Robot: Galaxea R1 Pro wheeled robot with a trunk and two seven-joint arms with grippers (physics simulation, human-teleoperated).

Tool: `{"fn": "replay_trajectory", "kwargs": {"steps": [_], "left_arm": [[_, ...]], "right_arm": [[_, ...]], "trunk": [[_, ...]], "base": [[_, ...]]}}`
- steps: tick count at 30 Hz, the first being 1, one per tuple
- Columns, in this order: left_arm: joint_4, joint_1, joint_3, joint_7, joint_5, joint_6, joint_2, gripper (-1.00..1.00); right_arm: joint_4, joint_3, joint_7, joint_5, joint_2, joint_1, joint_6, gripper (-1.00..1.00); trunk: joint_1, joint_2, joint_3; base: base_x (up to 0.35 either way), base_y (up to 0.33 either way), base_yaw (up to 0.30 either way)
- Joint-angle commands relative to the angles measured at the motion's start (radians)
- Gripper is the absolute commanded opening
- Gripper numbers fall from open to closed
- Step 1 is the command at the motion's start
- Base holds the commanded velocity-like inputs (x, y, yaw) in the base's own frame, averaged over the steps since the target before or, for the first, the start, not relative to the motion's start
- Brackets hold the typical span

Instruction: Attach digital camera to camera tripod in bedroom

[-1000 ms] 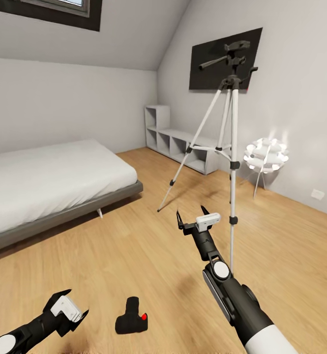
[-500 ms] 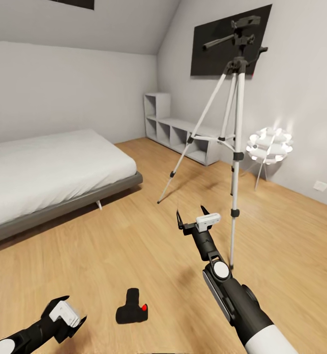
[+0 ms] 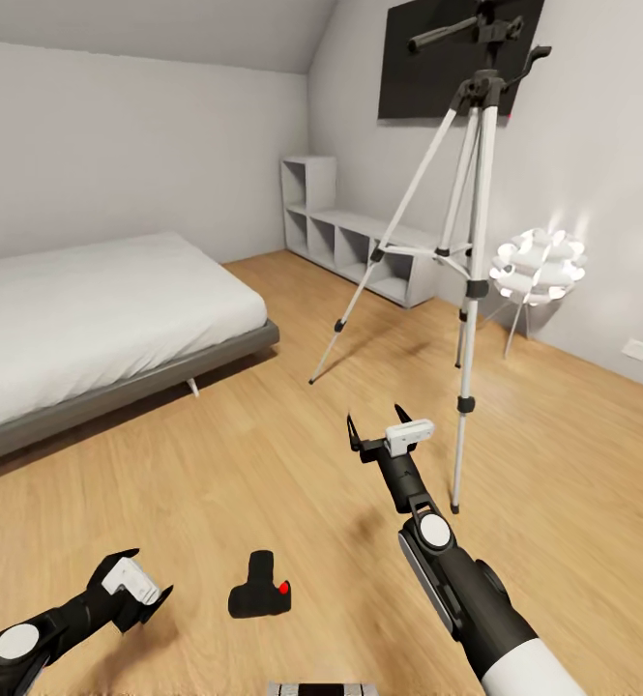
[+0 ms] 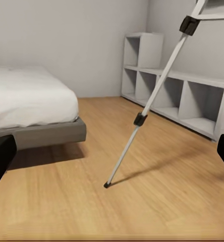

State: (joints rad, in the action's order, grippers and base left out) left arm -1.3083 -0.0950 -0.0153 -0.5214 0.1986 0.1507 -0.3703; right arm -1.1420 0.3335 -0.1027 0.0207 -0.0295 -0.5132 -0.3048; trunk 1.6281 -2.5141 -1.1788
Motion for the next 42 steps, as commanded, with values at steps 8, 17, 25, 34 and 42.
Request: {"fn": "replay_trajectory", "kwargs": {"steps": [8,17,25,34,42], "left_arm": [[0.043,-0.092,-0.002,-0.065,0.005,0.006,-0.006,1.00],[0.150,-0.171,0.002,-0.073,0.005,0.004,-0.003,1.00],[0.209,-0.184,0.003,-0.074,0.005,-0.012,-0.001,1.00],[0.213,-0.187,0.003,-0.074,0.005,-0.020,0.001,1.00],[0.214,-0.187,0.004,-0.074,0.005,-0.021,0.002,1.00]], "right_arm": [[0.001,0.002,-0.007,0.002,0.000,-0.001,-0.002,1.00],[0.001,0.002,-0.007,0.002,0.000,-0.001,-0.002,1.00],[0.001,0.002,-0.006,0.002,0.000,-0.001,-0.001,1.00],[0.001,0.004,-0.007,0.003,0.000,-0.001,-0.003,1.00],[0.001,0.003,-0.008,0.003,0.000,-0.001,-0.003,1.00]], "trunk": [[0.003,-0.002,-0.032],[0.007,-0.004,-0.067],[0.011,-0.006,-0.098],[0.015,-0.008,-0.132],[0.019,-0.010,-0.163]], "base": [[0.000,0.000,0.000],[0.000,0.000,0.000],[0.000,0.000,0.000],[0.000,0.000,0.000],[0.000,0.000,0.000]]}}
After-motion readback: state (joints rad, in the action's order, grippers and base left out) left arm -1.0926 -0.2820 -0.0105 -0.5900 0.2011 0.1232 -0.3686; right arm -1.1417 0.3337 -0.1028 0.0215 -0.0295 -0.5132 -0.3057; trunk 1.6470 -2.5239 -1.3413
